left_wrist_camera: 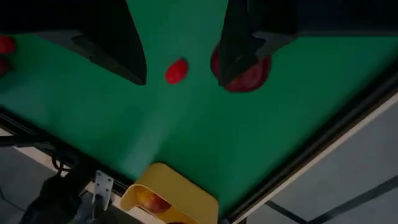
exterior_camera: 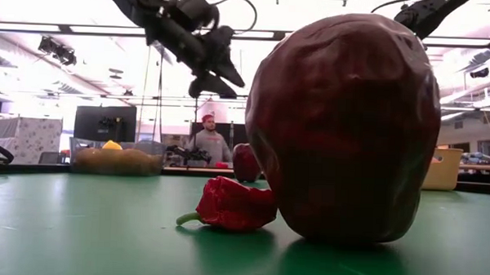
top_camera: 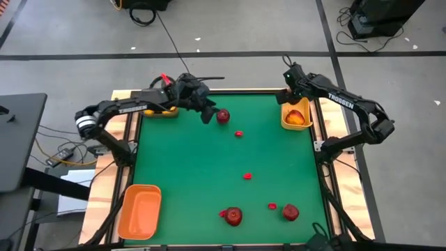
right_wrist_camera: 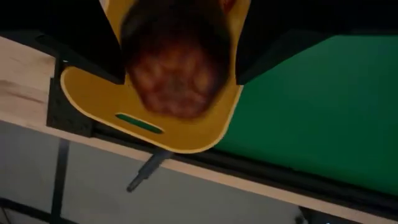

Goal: Sort produce into baskets
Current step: Put the center-left red apple into the yellow bin, then put the top red apple into the yellow bin

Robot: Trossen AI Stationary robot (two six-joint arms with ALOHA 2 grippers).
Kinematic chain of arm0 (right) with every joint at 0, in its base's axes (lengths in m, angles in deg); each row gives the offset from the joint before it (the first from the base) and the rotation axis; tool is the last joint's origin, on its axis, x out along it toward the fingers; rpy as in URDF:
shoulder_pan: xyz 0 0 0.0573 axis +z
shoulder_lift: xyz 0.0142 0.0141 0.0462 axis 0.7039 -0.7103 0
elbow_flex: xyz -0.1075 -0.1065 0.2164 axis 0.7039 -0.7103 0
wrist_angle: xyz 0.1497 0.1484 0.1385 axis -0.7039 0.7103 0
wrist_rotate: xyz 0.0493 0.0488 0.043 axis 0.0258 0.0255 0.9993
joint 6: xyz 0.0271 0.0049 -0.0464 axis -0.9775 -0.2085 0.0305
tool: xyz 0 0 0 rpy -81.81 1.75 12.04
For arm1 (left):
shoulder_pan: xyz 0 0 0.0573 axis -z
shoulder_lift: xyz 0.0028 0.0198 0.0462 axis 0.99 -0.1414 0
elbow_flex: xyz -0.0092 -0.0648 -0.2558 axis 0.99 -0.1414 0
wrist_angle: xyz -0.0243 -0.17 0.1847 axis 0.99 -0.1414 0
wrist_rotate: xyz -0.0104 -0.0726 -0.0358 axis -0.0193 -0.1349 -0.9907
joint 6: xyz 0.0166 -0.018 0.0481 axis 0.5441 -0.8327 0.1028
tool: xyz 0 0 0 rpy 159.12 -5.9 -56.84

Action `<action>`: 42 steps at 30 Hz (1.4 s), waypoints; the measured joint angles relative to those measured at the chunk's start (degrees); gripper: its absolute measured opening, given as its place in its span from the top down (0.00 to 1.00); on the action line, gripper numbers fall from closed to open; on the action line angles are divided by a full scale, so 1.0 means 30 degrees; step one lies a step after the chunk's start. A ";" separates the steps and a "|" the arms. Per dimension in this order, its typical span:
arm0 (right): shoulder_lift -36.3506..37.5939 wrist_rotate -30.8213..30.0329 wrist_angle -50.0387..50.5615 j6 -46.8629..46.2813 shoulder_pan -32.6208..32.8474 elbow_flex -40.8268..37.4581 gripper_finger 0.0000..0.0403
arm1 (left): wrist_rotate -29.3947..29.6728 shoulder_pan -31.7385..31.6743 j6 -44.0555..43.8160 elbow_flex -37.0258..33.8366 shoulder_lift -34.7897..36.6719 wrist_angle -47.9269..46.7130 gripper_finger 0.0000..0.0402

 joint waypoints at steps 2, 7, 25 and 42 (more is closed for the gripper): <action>0.0000 0.0481 -0.0122 0.0407 -0.0237 0.0000 0.20 | 0.0003 0.0000 0.0010 0.0000 -0.0839 0.0993 0.49; 0.0000 0.0545 -0.0362 0.2821 -0.0497 0.0000 0.14 | -0.0121 0.0007 0.0931 0.0006 -0.3186 0.3729 0.48; 0.0619 0.2822 -0.2001 0.4650 0.0173 0.0000 0.12 | 0.0108 -0.0335 0.1477 0.0692 -0.7097 0.4431 0.05; 0.0619 0.3952 -0.2201 0.4197 0.0842 0.0000 0.13 | 0.1248 -0.0313 0.1485 0.0714 -0.6942 0.2896 0.23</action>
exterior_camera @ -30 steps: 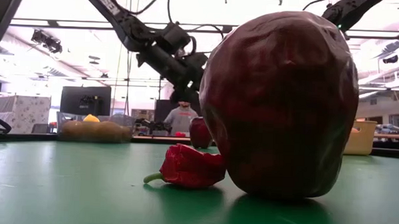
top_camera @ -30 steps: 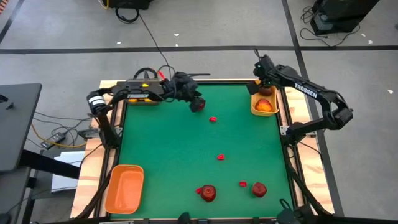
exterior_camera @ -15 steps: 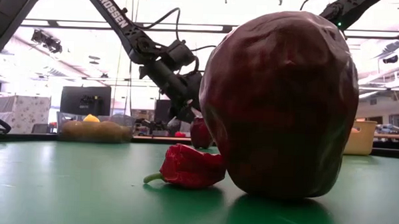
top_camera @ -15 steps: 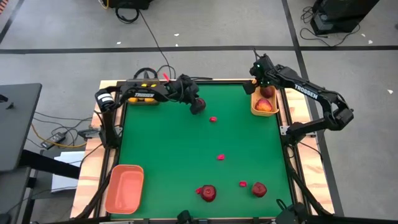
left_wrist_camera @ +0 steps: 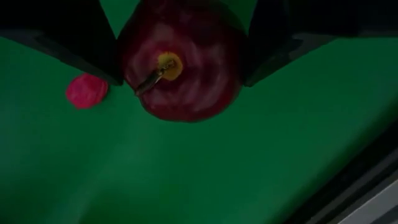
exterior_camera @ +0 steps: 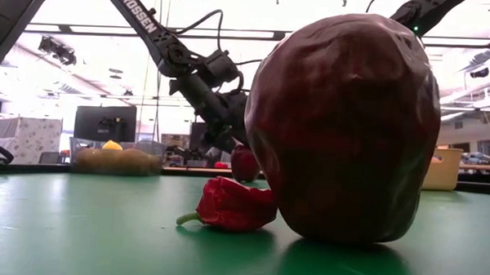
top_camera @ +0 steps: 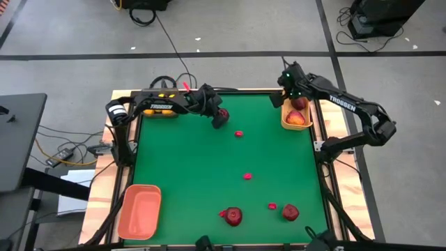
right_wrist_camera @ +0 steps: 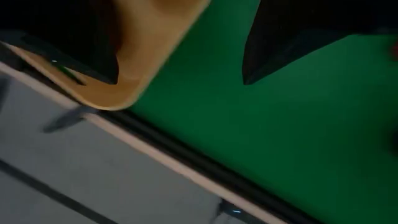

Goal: Sort produce into baskets
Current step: Put the top red apple into the yellow bin

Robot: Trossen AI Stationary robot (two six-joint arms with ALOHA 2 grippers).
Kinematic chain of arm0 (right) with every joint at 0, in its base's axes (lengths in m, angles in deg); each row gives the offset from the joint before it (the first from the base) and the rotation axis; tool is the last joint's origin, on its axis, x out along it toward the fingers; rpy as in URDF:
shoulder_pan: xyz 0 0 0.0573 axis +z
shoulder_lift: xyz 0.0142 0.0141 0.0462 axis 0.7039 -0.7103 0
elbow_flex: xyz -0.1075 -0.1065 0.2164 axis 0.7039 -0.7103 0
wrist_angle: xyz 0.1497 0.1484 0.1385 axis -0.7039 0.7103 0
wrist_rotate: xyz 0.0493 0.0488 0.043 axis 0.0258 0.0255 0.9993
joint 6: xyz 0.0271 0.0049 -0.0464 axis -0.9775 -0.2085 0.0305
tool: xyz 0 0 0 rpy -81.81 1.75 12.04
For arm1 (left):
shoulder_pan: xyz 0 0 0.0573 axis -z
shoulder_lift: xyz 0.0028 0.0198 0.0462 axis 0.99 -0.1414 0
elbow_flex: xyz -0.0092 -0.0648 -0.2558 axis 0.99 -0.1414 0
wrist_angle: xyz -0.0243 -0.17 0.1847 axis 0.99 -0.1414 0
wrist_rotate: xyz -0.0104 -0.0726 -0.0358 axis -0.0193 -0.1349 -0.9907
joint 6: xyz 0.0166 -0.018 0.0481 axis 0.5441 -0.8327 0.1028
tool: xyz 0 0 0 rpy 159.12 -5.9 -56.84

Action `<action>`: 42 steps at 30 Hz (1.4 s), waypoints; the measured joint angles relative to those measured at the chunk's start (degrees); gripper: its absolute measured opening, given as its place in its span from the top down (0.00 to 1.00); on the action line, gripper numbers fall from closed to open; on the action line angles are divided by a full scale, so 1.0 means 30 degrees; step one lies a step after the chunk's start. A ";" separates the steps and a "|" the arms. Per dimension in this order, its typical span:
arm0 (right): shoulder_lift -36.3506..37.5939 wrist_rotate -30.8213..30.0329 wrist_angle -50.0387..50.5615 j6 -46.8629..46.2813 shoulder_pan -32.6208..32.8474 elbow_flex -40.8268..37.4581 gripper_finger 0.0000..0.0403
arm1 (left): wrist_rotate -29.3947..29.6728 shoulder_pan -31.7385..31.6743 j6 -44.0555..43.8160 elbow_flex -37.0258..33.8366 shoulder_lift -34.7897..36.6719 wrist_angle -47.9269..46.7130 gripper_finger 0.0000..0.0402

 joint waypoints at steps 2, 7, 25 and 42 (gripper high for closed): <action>0.0000 0.1025 -0.0243 -0.0276 0.0399 0.0000 0.14 | -0.0003 0.0000 -0.0742 -0.0011 0.0185 -0.0100 0.24; 0.0000 0.3977 -0.1533 -0.0934 0.1681 0.0000 0.16 | -0.0546 0.0205 -0.0896 0.0300 0.1159 -0.0294 0.24; 0.0000 0.7722 -1.5812 -0.6030 0.7512 0.0000 0.19 | -0.6373 0.0168 -0.1857 0.0838 0.8105 0.0050 0.24; 0.0000 0.5450 -1.8609 -0.5788 1.0409 0.0007 0.19 | -0.8754 0.0994 -0.5434 0.0831 0.8995 -0.0008 0.23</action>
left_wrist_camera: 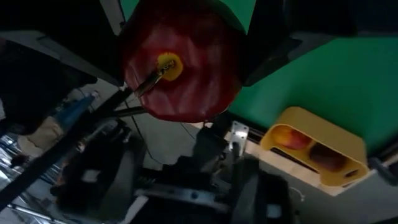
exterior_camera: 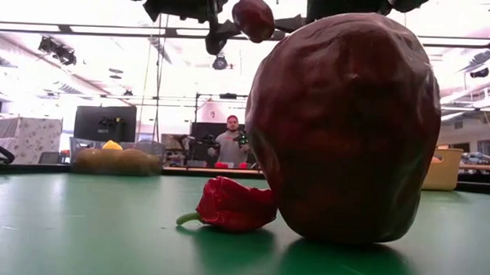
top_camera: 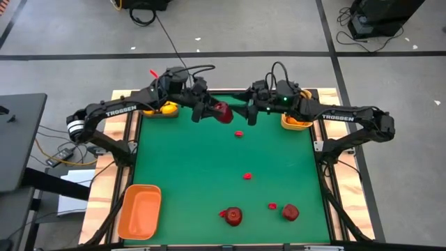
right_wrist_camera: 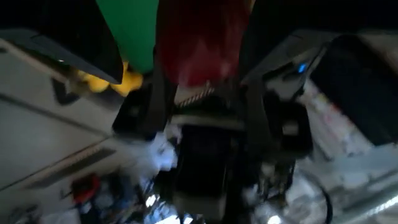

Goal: Sort produce into baskets
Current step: Put the top red apple into the yellow bin

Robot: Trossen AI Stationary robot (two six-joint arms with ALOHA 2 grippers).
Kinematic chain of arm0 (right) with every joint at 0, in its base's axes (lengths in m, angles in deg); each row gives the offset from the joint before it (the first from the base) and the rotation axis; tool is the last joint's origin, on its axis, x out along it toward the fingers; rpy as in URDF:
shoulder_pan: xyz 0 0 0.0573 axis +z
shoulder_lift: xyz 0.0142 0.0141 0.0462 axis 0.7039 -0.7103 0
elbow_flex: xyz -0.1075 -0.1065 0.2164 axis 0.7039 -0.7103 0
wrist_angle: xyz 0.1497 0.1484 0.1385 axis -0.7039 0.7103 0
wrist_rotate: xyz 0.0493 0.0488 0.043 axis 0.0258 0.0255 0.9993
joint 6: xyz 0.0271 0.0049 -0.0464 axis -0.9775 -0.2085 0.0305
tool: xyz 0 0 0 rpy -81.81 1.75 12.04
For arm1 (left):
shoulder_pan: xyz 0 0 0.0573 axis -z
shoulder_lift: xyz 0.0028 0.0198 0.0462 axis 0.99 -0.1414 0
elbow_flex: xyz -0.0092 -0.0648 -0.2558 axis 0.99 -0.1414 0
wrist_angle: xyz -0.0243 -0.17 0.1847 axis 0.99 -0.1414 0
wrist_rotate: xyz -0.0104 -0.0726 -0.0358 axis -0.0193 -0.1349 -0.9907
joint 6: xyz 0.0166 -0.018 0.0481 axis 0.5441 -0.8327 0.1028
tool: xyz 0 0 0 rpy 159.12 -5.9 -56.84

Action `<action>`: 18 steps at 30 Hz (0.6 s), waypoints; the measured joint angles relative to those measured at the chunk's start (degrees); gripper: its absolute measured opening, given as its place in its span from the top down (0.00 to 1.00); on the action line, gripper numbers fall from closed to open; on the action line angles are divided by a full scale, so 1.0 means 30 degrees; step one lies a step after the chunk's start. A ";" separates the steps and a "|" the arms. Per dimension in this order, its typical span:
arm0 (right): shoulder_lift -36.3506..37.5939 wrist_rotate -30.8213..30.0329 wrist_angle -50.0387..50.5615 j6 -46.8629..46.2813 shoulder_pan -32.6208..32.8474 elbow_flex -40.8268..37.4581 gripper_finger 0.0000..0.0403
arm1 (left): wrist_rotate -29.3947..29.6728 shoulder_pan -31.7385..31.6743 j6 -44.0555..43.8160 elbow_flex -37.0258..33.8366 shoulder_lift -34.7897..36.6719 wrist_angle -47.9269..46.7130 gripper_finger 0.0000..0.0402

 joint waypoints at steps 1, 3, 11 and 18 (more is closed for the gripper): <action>0.0000 0.0322 0.0401 0.0040 0.0064 0.0000 0.19 | 0.0000 0.0124 0.0007 0.0000 0.0015 0.0024 0.23; 0.0000 0.0661 0.1249 0.0237 0.0275 0.0000 0.18 | 0.0027 0.0228 -0.0005 0.0000 0.0023 0.0023 0.23; -0.0007 0.1107 0.2546 0.1645 0.1159 0.0000 0.18 | 0.0195 0.0647 0.0005 0.0000 0.0023 0.0155 0.23; -0.0044 0.2334 0.2404 0.2160 0.1366 0.0000 0.18 | 0.0584 0.1325 0.0467 -0.0007 0.0023 0.0990 0.23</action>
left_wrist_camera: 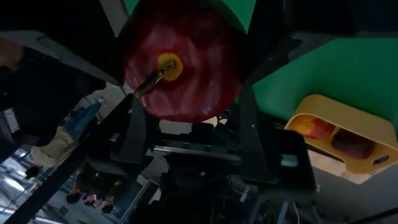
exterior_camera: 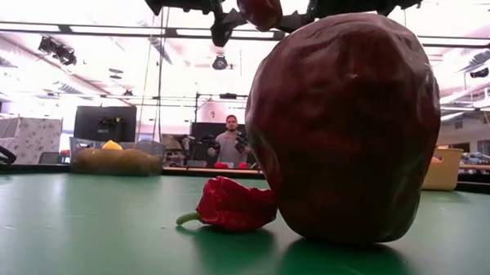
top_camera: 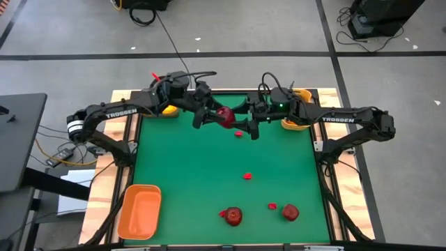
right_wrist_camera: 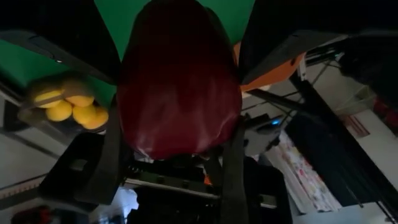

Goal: Sort produce into baskets
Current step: Put the top red apple into the yellow bin

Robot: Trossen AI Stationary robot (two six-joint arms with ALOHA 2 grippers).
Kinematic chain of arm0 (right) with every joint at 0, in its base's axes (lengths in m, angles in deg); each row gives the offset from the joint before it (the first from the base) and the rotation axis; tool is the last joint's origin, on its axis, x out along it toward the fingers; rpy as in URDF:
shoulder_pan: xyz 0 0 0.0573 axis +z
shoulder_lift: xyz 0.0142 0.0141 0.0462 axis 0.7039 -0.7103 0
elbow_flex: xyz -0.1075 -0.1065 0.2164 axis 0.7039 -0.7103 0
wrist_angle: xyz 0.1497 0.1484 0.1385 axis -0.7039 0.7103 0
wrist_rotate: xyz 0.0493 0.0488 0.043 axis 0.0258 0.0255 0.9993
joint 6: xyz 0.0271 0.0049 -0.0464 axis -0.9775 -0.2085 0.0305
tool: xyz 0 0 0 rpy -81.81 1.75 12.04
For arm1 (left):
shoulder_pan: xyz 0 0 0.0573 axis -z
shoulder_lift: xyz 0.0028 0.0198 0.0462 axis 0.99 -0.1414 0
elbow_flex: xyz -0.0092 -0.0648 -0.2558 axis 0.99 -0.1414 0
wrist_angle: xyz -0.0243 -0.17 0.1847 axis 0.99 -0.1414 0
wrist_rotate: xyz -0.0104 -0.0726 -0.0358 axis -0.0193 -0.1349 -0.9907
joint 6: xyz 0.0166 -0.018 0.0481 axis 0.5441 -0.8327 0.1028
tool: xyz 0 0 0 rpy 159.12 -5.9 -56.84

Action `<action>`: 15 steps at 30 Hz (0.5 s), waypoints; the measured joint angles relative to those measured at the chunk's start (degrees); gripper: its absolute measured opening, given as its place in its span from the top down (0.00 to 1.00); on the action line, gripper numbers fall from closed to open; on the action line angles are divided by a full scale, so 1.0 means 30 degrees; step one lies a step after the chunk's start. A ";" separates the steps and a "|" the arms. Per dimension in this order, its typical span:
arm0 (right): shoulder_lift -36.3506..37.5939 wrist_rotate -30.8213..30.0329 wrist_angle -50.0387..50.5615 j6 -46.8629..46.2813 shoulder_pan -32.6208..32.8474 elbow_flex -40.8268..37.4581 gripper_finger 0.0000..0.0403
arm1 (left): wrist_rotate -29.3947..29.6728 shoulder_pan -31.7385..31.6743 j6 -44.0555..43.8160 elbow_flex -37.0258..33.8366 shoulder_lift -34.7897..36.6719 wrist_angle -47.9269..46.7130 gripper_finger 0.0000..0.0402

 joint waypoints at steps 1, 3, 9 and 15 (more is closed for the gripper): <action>0.0000 0.0047 0.0089 -0.0127 -0.0012 0.0000 0.18 | 0.0255 0.0065 0.0043 0.0000 0.0000 0.0007 0.23; -0.0046 0.0110 0.0087 -0.0106 -0.0015 0.0000 0.18 | 0.0462 0.0078 0.0050 0.0000 -0.0010 0.0106 0.23; -0.0102 0.0765 0.0025 -0.0523 -0.0036 -0.0002 0.22 | 0.0494 0.0445 -0.0278 0.0000 -0.0642 0.0952 0.23; -0.0102 0.1032 0.0699 -0.0426 -0.0007 -0.0029 0.33 | 0.0626 0.0557 -0.0606 -0.0007 -0.0954 0.1244 0.21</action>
